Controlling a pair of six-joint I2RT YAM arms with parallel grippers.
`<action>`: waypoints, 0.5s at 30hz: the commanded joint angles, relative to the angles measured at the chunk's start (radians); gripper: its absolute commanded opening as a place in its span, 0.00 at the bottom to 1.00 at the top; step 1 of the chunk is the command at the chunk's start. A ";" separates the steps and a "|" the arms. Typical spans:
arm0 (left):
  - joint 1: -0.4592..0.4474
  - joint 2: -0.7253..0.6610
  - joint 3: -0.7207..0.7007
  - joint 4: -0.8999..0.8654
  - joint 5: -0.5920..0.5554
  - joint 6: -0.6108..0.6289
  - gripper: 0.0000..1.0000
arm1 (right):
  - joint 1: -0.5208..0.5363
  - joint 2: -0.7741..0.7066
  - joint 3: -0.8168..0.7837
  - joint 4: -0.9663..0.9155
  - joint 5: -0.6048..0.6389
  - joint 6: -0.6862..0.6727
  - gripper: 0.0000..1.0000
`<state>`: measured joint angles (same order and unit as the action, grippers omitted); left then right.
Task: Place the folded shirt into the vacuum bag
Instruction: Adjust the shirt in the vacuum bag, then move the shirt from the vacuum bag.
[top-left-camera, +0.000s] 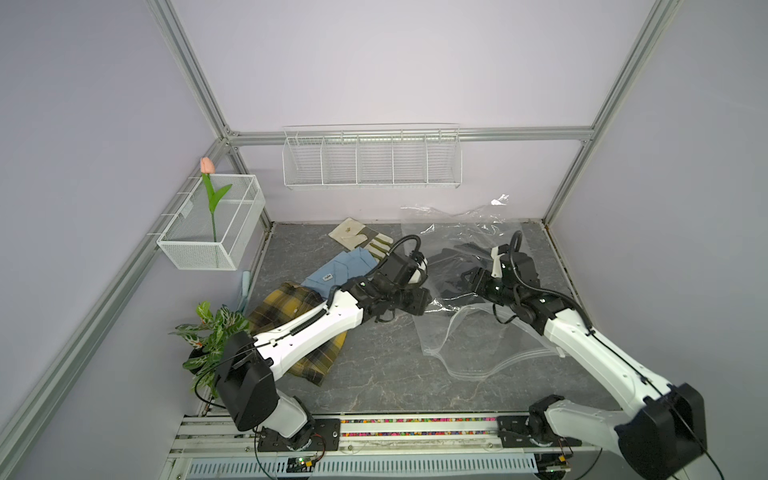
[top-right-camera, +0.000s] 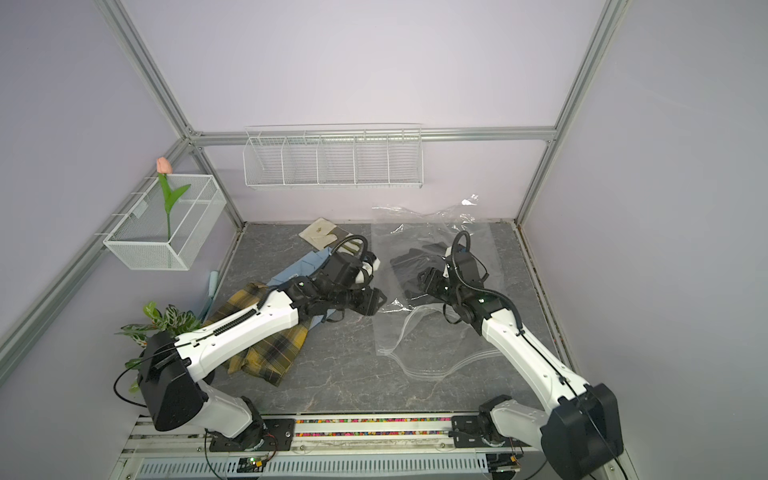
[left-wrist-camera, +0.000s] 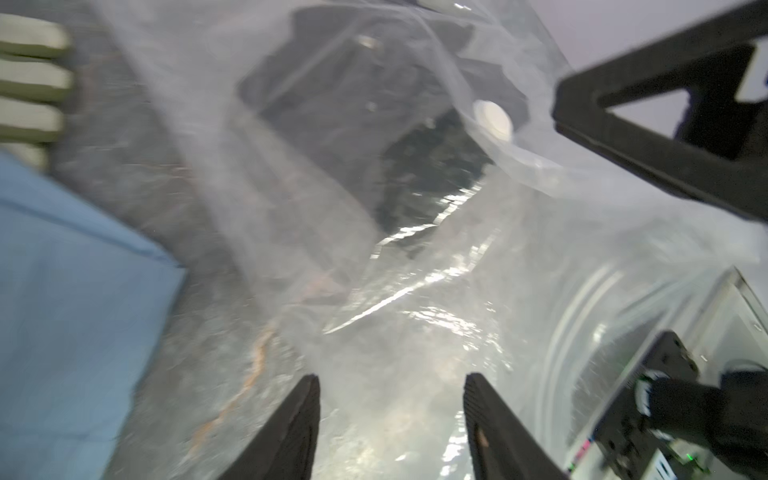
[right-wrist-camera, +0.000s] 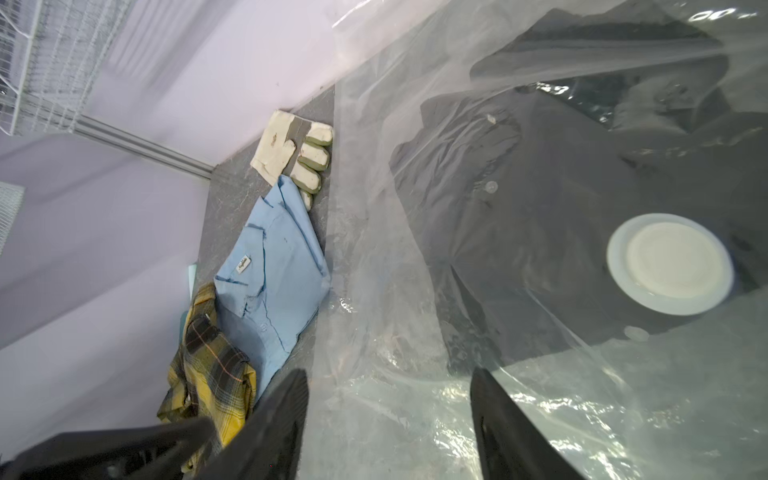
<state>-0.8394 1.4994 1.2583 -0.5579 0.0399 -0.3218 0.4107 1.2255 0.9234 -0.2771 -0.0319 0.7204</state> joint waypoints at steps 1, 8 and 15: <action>0.075 0.010 -0.040 -0.089 -0.154 -0.061 0.59 | 0.005 0.089 -0.019 0.033 -0.013 -0.047 0.65; 0.189 0.193 0.070 -0.088 -0.316 -0.056 0.72 | 0.017 0.133 -0.223 0.118 0.048 -0.027 0.65; 0.214 0.513 0.308 -0.172 -0.391 -0.053 0.80 | -0.046 0.145 -0.377 0.083 0.093 -0.061 0.65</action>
<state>-0.6327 1.9530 1.5013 -0.6716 -0.2745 -0.3653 0.3889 1.3727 0.5907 -0.1818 0.0204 0.6827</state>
